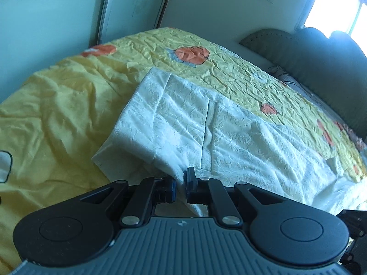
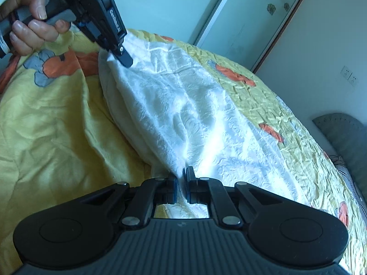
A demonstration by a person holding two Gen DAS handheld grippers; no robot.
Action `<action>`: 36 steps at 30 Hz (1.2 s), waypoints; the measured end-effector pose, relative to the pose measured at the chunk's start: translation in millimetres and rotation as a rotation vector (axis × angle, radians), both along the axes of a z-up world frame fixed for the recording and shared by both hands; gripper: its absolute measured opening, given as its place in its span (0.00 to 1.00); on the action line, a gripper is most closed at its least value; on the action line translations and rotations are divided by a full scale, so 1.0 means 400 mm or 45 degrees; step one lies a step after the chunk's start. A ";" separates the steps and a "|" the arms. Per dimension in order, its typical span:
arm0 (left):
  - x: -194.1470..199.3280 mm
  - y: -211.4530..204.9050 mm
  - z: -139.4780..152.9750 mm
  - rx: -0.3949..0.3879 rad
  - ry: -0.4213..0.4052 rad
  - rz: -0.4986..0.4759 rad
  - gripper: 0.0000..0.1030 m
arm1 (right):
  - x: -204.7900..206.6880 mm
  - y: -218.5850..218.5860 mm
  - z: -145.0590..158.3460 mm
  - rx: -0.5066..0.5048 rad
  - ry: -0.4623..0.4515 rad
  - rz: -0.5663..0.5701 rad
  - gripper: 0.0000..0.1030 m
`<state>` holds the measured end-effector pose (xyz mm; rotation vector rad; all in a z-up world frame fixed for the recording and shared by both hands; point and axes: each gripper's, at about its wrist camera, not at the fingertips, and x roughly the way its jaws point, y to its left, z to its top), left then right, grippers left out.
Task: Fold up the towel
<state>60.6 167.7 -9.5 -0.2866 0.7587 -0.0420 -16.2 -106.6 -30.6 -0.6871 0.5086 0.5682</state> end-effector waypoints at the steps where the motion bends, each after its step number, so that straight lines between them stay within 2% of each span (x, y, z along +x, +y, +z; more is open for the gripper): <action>1: -0.002 -0.004 0.000 0.016 -0.004 -0.004 0.08 | -0.004 0.002 -0.002 -0.003 -0.004 -0.003 0.07; 4: -0.001 -0.005 -0.001 0.016 0.008 0.008 0.09 | -0.008 0.003 -0.006 -0.003 -0.014 -0.008 0.07; 5: -0.001 -0.006 0.000 0.019 0.013 0.009 0.17 | -0.008 0.001 -0.008 0.003 -0.013 -0.013 0.07; 8: -0.006 0.006 0.004 0.019 0.025 0.039 0.24 | -0.006 -0.001 -0.008 0.017 -0.016 -0.025 0.07; 10: -0.014 0.023 0.015 0.018 0.032 0.080 0.35 | -0.010 0.001 -0.009 0.006 -0.029 -0.027 0.08; 14: -0.041 0.072 0.057 0.018 0.010 0.203 0.36 | -0.024 0.009 -0.010 -0.026 -0.061 -0.034 0.09; 15: -0.046 0.080 0.070 0.023 0.001 0.230 0.40 | -0.029 0.009 -0.008 -0.034 -0.066 -0.035 0.09; 16: -0.048 0.084 0.085 0.022 -0.008 0.243 0.39 | -0.034 0.006 -0.004 -0.037 -0.070 -0.035 0.10; 17: -0.051 0.081 0.101 0.041 -0.026 0.264 0.36 | -0.041 0.000 0.002 -0.028 -0.068 -0.037 0.10; 21: -0.065 0.021 0.170 0.210 -0.142 0.311 0.36 | -0.064 -0.055 0.046 0.093 0.022 -0.048 0.11; 23: -0.057 -0.030 0.193 0.215 -0.175 0.221 0.37 | -0.060 -0.102 0.072 0.229 0.078 -0.092 0.11; 25: -0.039 -0.091 0.195 0.167 -0.182 0.091 0.38 | -0.040 -0.142 0.078 0.356 0.127 -0.168 0.11; 27: -0.009 -0.171 0.186 0.147 -0.162 -0.054 0.39 | -0.018 -0.163 0.066 0.412 0.182 -0.256 0.12; 29: 0.013 -0.252 0.168 0.144 -0.131 -0.201 0.39 | -0.007 -0.171 0.045 0.421 0.287 -0.280 0.12; 32: 0.021 -0.356 0.133 0.166 -0.103 -0.358 0.39 | -0.047 -0.179 0.056 0.419 0.239 -0.289 0.12; 36: 0.012 -0.456 0.094 0.213 -0.106 -0.504 0.39 | -0.088 -0.251 0.083 0.537 0.176 -0.416 0.12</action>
